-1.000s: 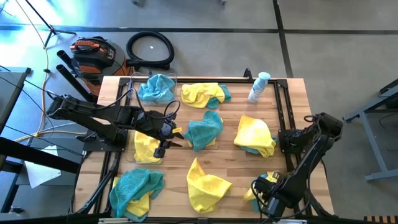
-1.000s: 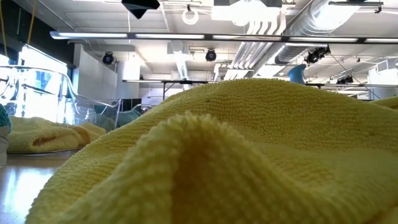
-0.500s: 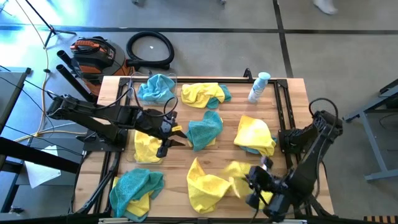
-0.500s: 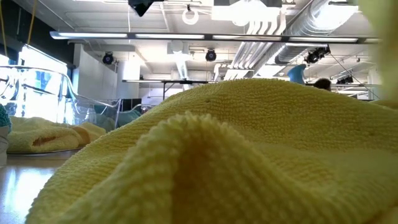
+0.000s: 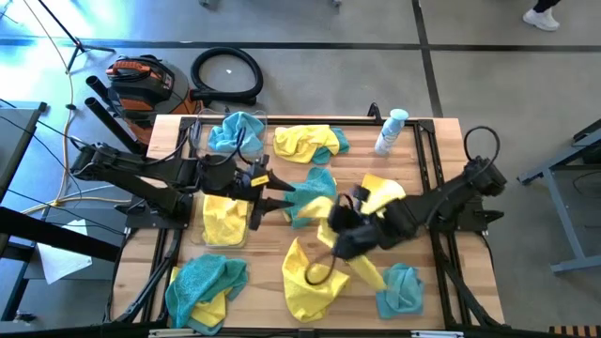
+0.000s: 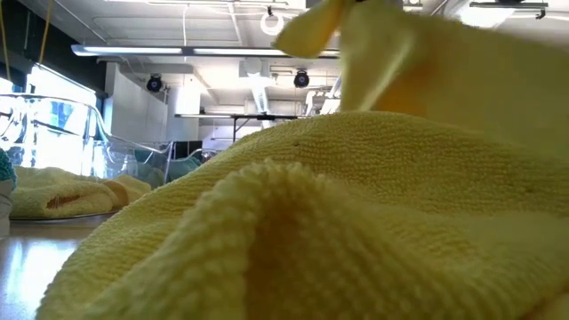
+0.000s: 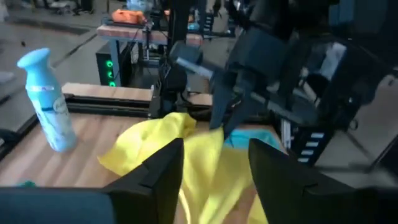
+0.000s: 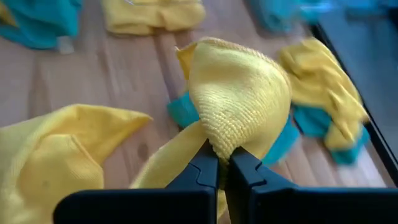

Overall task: Sort microfiber towel by color & place in baskets
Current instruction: Put the yellow towel into the bottom transparent bin

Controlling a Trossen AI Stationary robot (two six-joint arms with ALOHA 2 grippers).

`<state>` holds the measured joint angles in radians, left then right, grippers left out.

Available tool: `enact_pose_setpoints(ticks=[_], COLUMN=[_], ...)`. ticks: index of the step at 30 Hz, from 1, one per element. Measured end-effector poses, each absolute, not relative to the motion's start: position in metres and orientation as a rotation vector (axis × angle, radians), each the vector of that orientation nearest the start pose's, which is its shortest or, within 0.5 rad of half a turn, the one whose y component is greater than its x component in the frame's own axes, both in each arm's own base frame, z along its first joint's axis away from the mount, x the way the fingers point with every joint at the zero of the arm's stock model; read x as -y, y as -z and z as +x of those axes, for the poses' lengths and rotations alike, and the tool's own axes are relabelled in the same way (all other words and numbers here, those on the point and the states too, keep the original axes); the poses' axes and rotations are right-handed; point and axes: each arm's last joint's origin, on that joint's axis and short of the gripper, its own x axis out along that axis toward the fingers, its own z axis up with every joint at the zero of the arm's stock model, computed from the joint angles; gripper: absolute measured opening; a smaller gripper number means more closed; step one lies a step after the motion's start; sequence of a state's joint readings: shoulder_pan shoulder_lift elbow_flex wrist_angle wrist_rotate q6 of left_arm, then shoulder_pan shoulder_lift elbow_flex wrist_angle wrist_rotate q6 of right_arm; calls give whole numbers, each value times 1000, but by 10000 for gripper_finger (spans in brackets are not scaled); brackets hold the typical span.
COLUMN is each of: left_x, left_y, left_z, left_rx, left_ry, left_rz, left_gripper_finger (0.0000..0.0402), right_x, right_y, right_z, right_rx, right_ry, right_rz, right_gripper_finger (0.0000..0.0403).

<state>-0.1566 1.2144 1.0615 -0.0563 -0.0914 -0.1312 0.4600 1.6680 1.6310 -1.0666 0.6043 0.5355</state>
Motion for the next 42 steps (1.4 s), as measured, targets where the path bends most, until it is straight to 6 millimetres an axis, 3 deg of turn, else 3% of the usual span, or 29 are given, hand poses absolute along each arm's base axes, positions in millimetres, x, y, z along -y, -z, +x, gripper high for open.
enact_pose_setpoints(ticks=[7, 12, 25, 29, 35, 36, 42], left_x=[38, 39, 36, 35, 32, 31, 28], left_y=[-346, -336, -321, -321, -320, -320, -323], left_z=[281, 290, 302, 302, 301, 301, 289], left_rx=[-213, -248, -294, -287, -296, -296, -331], left_ry=[-17, -19, -151, -174, -272, -298, -371], left_rz=[-105, -99, -45, -61, -27, -34, -39], left_gripper_finger=[239, 250, 247, 203, 31, 17, 4], right_x=[-98, -76, -60, -49, -32, -30, -20], right_y=[-347, -357, -400, -399, -392, -391, -387], right_z=[342, 355, 331, 333, 333, 333, 330], right_rx=[-776, -681, -510, -530, -592, -605, -657], right_ry=[145, 91, 1, 35, 92, 98, 130], right_rz=[-157, -220, -395, -379, -321, -314, -284], right_gripper_finger=[1, 0, 0, 0, 14, 22, 89])
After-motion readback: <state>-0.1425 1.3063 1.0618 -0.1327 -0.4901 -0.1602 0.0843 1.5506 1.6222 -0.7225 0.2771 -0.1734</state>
